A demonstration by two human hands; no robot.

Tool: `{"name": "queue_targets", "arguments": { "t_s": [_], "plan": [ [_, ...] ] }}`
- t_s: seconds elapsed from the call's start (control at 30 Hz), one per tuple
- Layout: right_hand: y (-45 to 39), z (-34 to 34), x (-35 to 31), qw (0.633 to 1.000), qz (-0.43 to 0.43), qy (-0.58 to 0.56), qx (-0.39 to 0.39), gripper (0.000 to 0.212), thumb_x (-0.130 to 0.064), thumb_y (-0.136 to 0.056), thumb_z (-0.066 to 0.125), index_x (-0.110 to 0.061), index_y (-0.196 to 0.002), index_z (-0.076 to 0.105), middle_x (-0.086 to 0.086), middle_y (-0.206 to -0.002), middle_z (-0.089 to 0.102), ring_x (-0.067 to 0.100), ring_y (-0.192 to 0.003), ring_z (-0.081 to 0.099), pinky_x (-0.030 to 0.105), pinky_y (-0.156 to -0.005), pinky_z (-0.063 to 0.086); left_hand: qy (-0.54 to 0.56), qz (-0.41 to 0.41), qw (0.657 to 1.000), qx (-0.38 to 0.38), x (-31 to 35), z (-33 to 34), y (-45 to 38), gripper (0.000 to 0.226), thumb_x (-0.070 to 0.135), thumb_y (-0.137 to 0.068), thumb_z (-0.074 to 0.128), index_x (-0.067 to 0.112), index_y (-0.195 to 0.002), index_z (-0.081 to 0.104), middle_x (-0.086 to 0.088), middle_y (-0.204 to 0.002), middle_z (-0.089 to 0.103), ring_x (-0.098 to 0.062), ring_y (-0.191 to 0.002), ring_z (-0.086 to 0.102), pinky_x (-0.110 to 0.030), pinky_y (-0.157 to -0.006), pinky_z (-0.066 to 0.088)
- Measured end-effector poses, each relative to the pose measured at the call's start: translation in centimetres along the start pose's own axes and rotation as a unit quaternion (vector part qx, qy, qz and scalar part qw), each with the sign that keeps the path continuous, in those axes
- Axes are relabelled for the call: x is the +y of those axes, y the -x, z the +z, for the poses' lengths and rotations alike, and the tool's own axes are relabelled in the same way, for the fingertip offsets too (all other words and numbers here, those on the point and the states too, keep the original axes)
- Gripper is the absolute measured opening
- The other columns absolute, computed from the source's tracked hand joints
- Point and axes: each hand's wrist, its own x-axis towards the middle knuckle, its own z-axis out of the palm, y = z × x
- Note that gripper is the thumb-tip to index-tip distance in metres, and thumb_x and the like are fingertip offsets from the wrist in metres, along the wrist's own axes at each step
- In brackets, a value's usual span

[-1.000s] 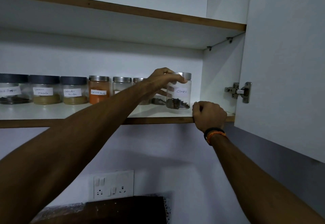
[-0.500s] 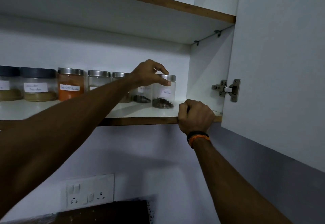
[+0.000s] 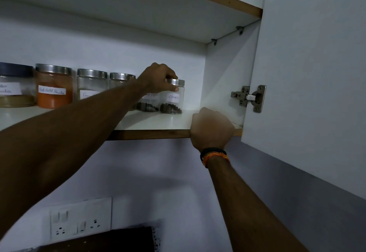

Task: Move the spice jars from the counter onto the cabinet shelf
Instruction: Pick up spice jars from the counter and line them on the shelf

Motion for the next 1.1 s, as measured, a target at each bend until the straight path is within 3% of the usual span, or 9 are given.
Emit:
{"name": "queue_targets", "arguments": {
  "t_s": [0.37,0.9,0.97,1.1],
  "plan": [
    [0.1,0.0,-0.1,1.0,0.0,-0.003,0.004,0.037,-0.034,-0.079,0.037,-0.014,-0.049,0.045,0.0,-0.043,0.039,0.019,-0.041,0.038,0.024,-0.049,0.022,-0.091,-0.021,0.996,-0.01,0.3,0.7,-0.7,0.041,0.04,-0.088,0.072,0.009,-0.115,0.072,-0.011,-0.11,0.073,-0.031,-0.099,0.064,-0.045,-0.087,0.054],
    [0.1,0.2,0.2,1.0,-0.007,-0.003,0.01,0.036,-0.032,-0.079,0.039,-0.014,-0.049,0.047,0.0,-0.043,0.04,0.018,-0.041,0.037,0.023,-0.05,0.02,-0.116,-0.052,0.992,0.003,0.4,1.8,-1.2,0.043,0.042,-0.089,0.071,0.013,-0.119,0.07,-0.01,-0.117,0.072,-0.032,-0.105,0.063,-0.044,-0.091,0.052],
    [0.1,0.2,0.2,1.0,-0.008,-0.005,0.008,0.036,-0.033,-0.08,0.038,-0.016,-0.05,0.046,-0.001,-0.043,0.039,0.017,-0.041,0.036,0.023,-0.051,0.02,-0.118,-0.052,0.992,0.006,0.3,2.0,-1.2,0.047,0.042,-0.09,0.069,0.013,-0.127,0.066,-0.011,-0.122,0.07,-0.033,-0.111,0.061,-0.044,-0.097,0.048],
    [0.1,0.2,0.2,1.0,-0.004,-0.003,-0.002,0.036,-0.034,-0.08,0.038,-0.016,-0.05,0.048,-0.001,-0.043,0.041,0.018,-0.041,0.038,0.023,-0.051,0.024,-0.143,-0.028,0.989,0.018,0.3,1.6,-0.7,0.067,0.045,-0.094,0.064,0.012,-0.148,0.044,-0.014,-0.142,0.058,-0.033,-0.136,0.047,-0.047,-0.12,0.021]
  ]
}}
